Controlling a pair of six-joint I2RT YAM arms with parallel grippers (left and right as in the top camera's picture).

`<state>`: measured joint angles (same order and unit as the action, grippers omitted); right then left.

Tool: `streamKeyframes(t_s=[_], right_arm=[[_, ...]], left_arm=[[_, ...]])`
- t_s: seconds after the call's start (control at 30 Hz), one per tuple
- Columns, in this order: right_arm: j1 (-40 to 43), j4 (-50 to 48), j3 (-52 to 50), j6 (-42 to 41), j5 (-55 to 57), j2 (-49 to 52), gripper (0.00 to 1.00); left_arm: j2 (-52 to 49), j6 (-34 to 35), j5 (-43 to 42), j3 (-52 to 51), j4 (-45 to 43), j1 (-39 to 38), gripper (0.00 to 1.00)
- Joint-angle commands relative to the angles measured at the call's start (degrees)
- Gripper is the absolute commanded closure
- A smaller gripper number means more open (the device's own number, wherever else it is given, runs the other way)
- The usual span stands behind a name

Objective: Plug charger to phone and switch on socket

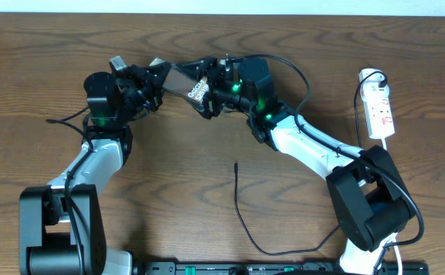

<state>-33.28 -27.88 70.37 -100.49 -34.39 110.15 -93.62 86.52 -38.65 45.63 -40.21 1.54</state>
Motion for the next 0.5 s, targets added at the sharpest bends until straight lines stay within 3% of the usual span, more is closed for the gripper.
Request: streamKeyframes(t_s=[0.0,0.27,0.47], right_arm=[[-0.52,0.04,0.52,0.26,-0.50,-0.31,0.01],[-0.31,0.09,0.50,0.31,-0.90,-0.31,0.01],[0.46,2.82,0.50,2.58,-1.81,-0.31,0.01]], left_arm=[[1.14,-0.92,-0.79,0.66,-0.55,1.25,0.92],[1.14,-2.21,-2.38,0.66,-0.52,6.29,0.92],[1.14,-4.39,-8.57,0.66,-0.55,12.81,0.92]])
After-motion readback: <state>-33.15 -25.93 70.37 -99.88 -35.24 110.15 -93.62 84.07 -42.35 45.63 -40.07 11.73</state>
